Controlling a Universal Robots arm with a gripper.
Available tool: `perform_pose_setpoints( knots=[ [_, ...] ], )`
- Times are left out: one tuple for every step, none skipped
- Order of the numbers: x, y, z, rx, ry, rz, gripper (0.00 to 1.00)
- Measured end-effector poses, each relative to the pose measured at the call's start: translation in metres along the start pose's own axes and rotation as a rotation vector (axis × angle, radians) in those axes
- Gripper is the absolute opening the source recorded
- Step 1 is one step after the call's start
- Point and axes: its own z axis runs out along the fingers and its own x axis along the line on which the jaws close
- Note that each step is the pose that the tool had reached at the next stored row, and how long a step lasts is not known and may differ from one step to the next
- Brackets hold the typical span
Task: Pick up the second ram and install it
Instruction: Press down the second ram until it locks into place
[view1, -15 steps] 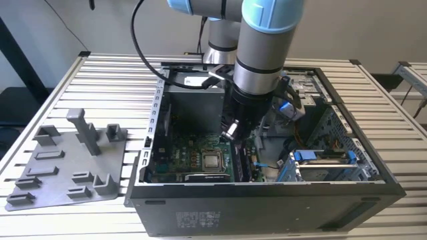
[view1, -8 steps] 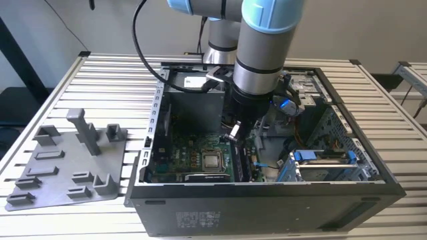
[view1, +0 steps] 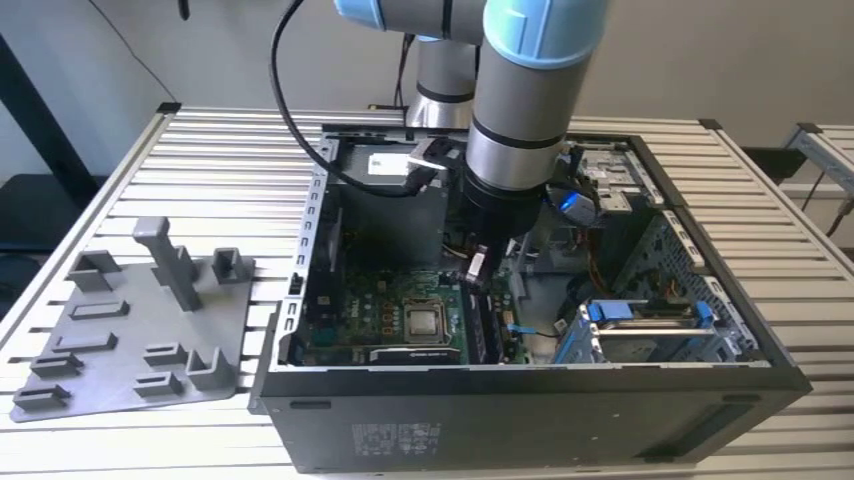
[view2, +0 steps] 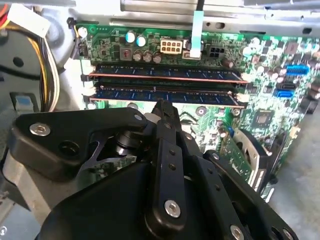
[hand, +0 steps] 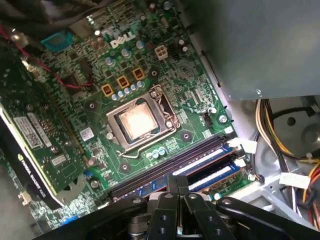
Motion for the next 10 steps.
perform_pose_setpoints(
  knots=[
    [0.0, 0.0, 0.0001, -0.0002, 0.0, -0.018, 0.11],
    [0.0, 0.0, 0.0001, -0.0003, -0.0001, -0.036, 0.11],
    [0.0, 0.0, 0.0002, -0.0005, -0.0002, -0.054, 0.11],
    [0.0, 0.0, 0.0003, -0.0007, -0.0003, -0.072, 0.11],
    [0.0, 0.0, 0.0004, -0.0008, -0.0005, -0.09, 0.11],
    [0.0, 0.0001, 0.0004, -0.001, -0.0006, -0.108, 0.11],
    [0.0, 0.0, 0.0005, -0.0011, -0.0006, -0.126, 0.11],
    [0.0, 0.0, 0.0006, -0.0013, -0.0008, -0.145, 0.11],
    [0.0, 0.0, 0.0006, -0.0015, -0.0008, -0.164, 0.11],
    [0.0, 0.0, 0.0006, -0.0016, -0.001, -0.182, 0.11]
  ],
)
